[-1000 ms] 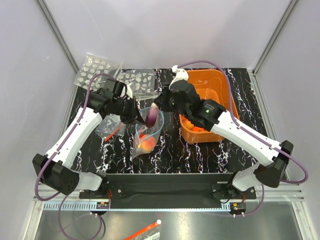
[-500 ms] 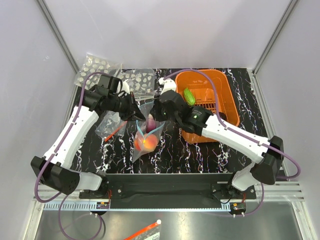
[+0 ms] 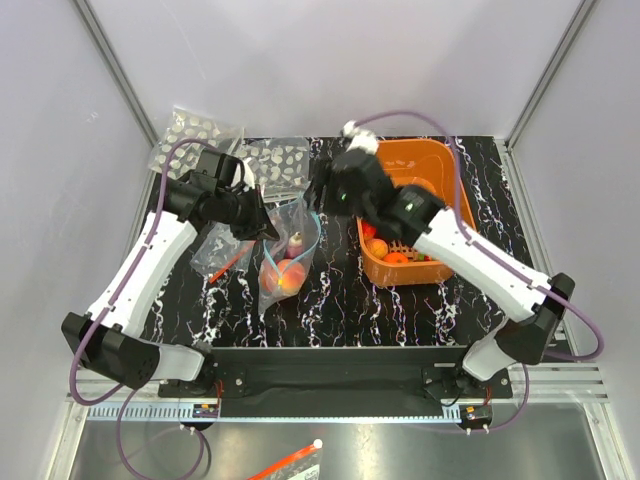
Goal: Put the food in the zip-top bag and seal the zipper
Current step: Place the fake vegetable in the zipper food storage bag, then pick up the fake vegetable from the bin.
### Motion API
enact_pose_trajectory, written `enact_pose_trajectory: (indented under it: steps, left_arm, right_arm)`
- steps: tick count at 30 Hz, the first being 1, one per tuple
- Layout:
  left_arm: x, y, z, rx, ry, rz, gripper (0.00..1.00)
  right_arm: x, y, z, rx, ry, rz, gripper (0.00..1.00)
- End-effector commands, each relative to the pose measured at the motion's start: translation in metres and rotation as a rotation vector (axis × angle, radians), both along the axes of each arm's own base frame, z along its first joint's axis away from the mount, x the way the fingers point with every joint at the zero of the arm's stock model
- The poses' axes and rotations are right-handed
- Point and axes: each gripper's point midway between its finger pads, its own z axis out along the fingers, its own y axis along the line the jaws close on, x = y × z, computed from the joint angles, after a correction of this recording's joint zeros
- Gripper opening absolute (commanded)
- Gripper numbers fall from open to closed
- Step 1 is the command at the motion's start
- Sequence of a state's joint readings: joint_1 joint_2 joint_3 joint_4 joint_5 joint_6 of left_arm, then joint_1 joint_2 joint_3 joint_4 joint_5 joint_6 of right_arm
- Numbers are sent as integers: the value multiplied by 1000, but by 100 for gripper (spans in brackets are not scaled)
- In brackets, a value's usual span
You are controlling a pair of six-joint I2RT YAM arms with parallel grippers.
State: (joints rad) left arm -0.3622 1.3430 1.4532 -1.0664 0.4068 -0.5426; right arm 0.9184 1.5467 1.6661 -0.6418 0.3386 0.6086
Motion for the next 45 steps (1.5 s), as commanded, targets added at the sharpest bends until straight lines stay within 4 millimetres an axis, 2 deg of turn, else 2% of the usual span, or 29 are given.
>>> enact_pose_trajectory:
  steps: [1,2,4,8,12,15,23,24,31,36,39,42,44,45]
  left_arm:
    - [8,17,13,66,-115,38,0]
    - [7,21,15,72,-131,56,0]
    - [6,24,15,77,-155,67,0]
    - [4,33,13,127,-165,70,0]
    - [0,38,13,142,-171,79,0]
    - [-8,39,9,128,-164,78,0]
    - [-15,42,4,134,-165,73,0]
    - [-15,43,4,138,-165,79,0]
    - [-14,45,9,144,-175,89,0]
    - [-14,45,7,147,-168,91,0]
    - [-13,45,11,146,-174,92,0]
    - [-12,45,13,150,-177,91,0]
    - [-11,46,15,155,-181,93,0]
    - [-11,46,14,156,-178,93,0]
  right_arm:
    - [27,-33,4,38,120,-140,71]
    - [44,-48,-2,38,139,-175,70]
    - [55,-56,-12,33,174,-174,70]
    - [90,-93,-31,42,248,-233,68]
    - [119,-119,-55,-26,268,-271,68]
    - [143,-133,-82,-63,289,-304,68]
    - [188,-156,-115,-87,286,-359,64]
    - [192,-156,-126,-101,303,-358,64]
    - [209,-165,-171,-143,370,-338,63]
    - [212,-164,-199,-164,400,-288,80]
    - [211,-164,-218,-198,428,-264,84]
    - [210,-165,-235,-221,451,-248,81]
    - [209,-164,-243,-225,465,-235,69]
    - [208,-164,-245,-227,467,-232,68]
